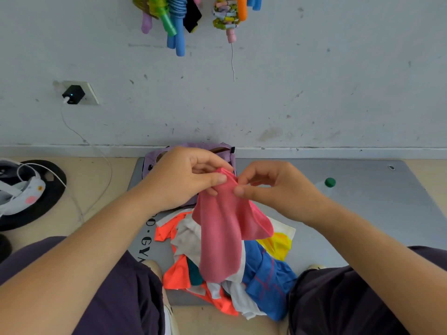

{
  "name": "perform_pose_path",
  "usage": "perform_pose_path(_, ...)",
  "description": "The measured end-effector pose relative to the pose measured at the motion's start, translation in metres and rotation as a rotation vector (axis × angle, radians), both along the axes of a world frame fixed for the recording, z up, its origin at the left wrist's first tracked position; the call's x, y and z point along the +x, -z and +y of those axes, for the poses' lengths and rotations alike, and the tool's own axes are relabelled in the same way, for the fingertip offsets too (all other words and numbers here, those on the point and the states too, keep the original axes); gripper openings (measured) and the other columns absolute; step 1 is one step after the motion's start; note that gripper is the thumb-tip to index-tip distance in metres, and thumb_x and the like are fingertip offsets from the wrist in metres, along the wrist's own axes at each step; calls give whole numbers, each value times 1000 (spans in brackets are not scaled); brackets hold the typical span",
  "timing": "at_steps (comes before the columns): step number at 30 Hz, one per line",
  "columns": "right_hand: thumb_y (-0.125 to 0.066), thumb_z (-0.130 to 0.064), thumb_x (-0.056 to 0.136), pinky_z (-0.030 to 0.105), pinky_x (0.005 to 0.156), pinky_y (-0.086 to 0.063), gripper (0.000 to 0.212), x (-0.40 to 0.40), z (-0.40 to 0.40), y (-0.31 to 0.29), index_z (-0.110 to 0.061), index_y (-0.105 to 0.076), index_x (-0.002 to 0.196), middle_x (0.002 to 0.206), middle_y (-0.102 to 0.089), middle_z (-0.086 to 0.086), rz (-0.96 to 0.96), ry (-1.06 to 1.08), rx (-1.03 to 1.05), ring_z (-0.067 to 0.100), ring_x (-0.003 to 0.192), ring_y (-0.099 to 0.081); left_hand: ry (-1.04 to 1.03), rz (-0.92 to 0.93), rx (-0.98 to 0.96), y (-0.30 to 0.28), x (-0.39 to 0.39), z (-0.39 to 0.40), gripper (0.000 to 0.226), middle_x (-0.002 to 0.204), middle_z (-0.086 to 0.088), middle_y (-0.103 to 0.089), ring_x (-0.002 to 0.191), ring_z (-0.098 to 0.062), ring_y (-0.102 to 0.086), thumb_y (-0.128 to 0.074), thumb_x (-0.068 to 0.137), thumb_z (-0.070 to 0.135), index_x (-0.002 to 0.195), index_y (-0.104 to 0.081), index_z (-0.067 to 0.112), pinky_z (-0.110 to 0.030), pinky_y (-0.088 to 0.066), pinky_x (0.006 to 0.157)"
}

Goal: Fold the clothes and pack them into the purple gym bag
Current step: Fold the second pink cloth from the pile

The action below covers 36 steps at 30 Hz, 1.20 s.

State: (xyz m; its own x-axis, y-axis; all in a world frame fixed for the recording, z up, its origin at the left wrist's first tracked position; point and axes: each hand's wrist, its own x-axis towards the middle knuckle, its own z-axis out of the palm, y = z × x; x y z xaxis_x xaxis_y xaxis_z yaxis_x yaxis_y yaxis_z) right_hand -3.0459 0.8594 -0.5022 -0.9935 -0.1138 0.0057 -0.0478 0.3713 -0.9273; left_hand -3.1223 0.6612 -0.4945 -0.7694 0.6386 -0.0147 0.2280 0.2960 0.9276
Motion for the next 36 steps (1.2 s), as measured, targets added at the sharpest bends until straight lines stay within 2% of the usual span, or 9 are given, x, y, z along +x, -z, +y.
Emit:
perform_pose_path(6,-75,-9,83,24,85,-53,3,2,-4,3,-7,-73,83,83,-73,3,23,2,49,20,84,-67,-42,83,-70,3,5,4,12,77,7,-75,67,-7,-72,-71,87,7,89,-73,18,-18,-56,66)
perform_pose_path(14,-75,-24,84,9,81,-45,5,-3,11,4,-22,-78,88,89,-75,-11,-132,-69,266,-2,85,-66,18,-62,135,-6,-2,-4,12,87,-11,-72,80,-25,-72,-61,93,2,88,-64,13,-31,-58,78)
perform_pose_path(19,-77,-20,82,4,79,-44,8,-6,22,-5,-29,-75,83,86,-75,-11,-105,17,257,-1,84,-65,-56,266,-160,-1,-9,-9,13,81,11,-68,73,-8,-62,-68,89,17,85,-64,29,-26,-50,72)
perform_pose_path(23,-75,-14,83,7,80,-44,11,-2,17,-5,-24,-76,87,86,-73,-13,-64,7,246,-1,84,-65,5,257,-337,7,-5,-7,23,80,21,-66,73,0,-61,-78,71,52,89,-70,40,-16,-44,62)
perform_pose_path(26,-75,-14,83,8,81,-45,12,-1,14,-5,-25,-76,88,86,-72,-14,-42,2,257,1,84,-64,30,265,-244,7,-4,-2,7,76,23,-68,73,4,-62,-80,74,42,77,-73,40,-11,-43,64)
perform_pose_path(29,-75,-16,84,13,81,-47,12,-3,18,-6,-27,-75,87,86,-73,-11,-77,-72,311,5,84,-64,-62,266,-110,5,-9,-3,10,76,17,-68,73,3,-61,-79,78,31,74,-74,38,-11,-42,68)
perform_pose_path(31,-74,-21,85,25,85,-49,2,-5,24,-3,-22,-75,85,87,-72,-2,-136,-132,453,12,87,-64,-92,284,-49,2,-11,-4,15,73,17,-66,70,2,-60,-79,79,22,74,-73,34,-13,-42,68)
perform_pose_path(33,-71,-24,87,40,87,-48,18,-8,32,3,-6,-73,89,93,-68,15,-195,-171,625,27,91,-61,-130,314,-25,1,-15,-7,16,72,19,-65,69,3,-59,-78,80,18,75,-73,32,-10,-40,67)
perform_pose_path(36,-69,-23,87,37,86,-48,13,-10,47,6,-11,-74,89,90,-69,8,-210,-126,704,26,91,-62,-236,368,-20,3,-24,-14,15,74,17,-68,73,2,-61,-78,81,18,76,-73,31,-12,-43,70)
